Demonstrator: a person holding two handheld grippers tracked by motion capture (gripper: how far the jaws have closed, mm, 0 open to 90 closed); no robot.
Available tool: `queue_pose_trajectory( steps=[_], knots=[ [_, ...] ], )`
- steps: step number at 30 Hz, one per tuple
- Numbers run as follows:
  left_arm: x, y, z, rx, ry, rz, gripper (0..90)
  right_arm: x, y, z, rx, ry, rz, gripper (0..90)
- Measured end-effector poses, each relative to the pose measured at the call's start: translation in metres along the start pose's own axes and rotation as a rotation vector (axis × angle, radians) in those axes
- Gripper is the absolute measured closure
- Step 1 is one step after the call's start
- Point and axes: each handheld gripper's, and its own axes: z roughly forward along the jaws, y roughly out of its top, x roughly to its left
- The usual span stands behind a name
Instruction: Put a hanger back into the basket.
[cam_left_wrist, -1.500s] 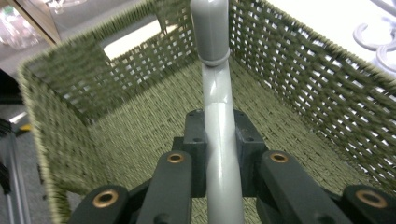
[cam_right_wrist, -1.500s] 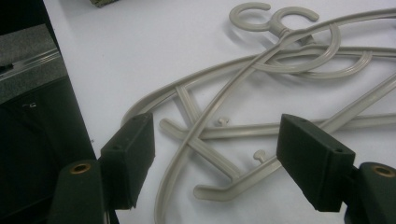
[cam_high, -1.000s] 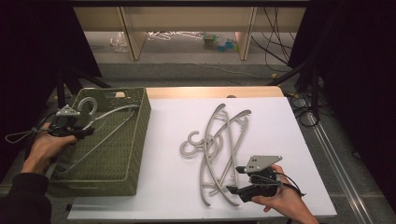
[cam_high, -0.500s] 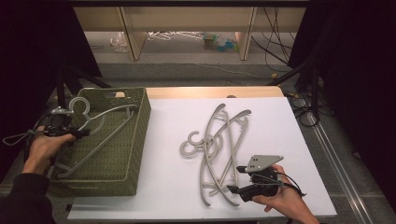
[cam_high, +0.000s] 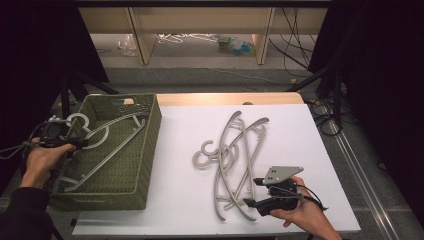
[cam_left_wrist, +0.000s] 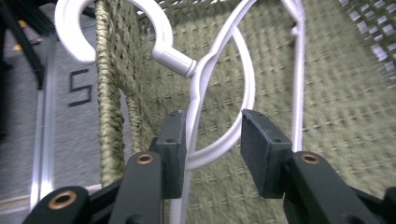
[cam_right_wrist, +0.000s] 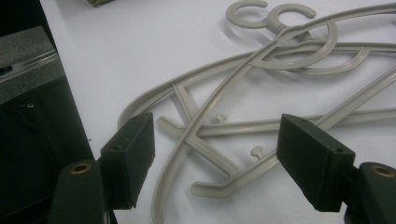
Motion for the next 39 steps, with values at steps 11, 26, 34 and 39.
queue_pose_trajectory(
  steps=[11, 26, 34, 39],
  knots=[
    [-0.033, -0.006, -0.05, -0.265, -0.125, -0.048, 40.2, -0.001, -0.001, 0.003, -0.013, -0.004, 0.025, 28.8],
    [-0.166, -0.038, -0.079, -0.514, -0.437, 0.038, 17.9, -0.01, -0.004, 0.002, -0.117, -0.079, 0.141, 24.0],
    [-0.23, -0.062, -0.066, -0.525, -0.541, 0.114, 16.9, -0.007, -0.005, 0.005, -0.12, -0.071, 0.138, 23.9],
    [-0.244, -0.079, -0.056, -0.493, -0.589, 0.093, 16.5, -0.006, -0.005, 0.008, -0.111, -0.069, 0.143, 23.9]
  ],
)
